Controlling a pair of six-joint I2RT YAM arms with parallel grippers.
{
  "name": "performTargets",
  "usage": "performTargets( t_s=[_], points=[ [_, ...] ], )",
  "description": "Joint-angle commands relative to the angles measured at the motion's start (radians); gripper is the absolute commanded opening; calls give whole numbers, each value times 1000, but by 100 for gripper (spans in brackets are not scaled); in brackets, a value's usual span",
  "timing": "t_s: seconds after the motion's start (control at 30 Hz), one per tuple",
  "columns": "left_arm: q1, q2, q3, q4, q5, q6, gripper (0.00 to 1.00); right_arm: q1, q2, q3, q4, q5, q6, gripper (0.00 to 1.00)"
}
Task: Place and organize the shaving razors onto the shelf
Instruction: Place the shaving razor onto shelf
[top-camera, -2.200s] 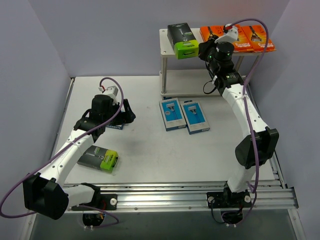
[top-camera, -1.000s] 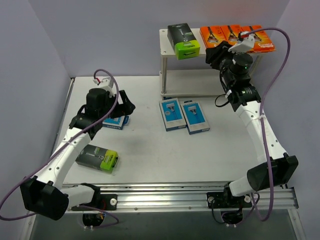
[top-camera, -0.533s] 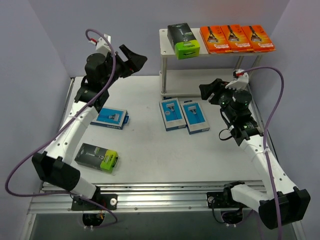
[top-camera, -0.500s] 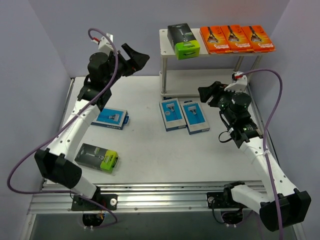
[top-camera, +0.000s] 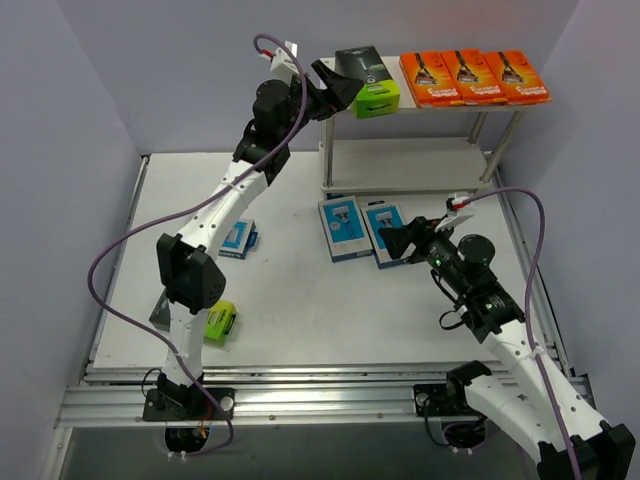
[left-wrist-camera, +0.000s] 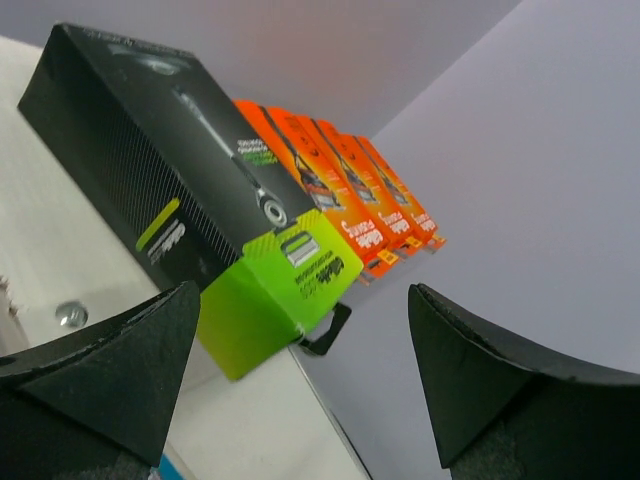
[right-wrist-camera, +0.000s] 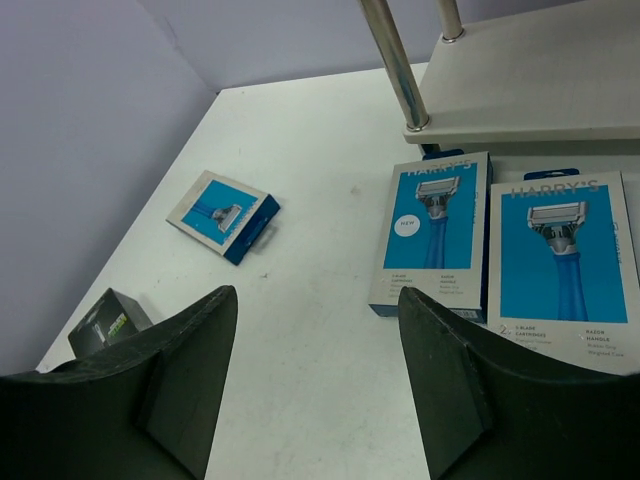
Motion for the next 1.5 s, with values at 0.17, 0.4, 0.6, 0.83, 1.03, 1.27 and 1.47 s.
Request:
performTargets(
  t_s=[0.17, 0.4, 0.6, 0.83, 1.03, 1.27, 1.47],
  points=[
    [-16, 257, 431, -9, -89, 13, 94, 35, -75, -26, 24, -31, -29, 63],
    [-16, 346, 508, 2, -162, -7, 94, 58, -93, -44, 32, 11, -41, 66],
    [-11, 409, 566, 20, -178, -18, 94, 69, -92, -70, 50, 30, -47, 68],
    [-10, 452, 591, 91, -175, -30, 94, 69, -96, -83, 42, 45, -49, 69],
    [-18, 486, 611, 131, -172, -69, 94, 70, -90, -89, 47, 61, -52, 69],
    [-40, 497, 623, 151, -176, -88, 94, 69, -88, -93, 47, 68, -53, 70],
    [-59, 515, 623, 154, -176, -96, 94, 70, -93, -93, 38, 76, -52, 71]
  ],
)
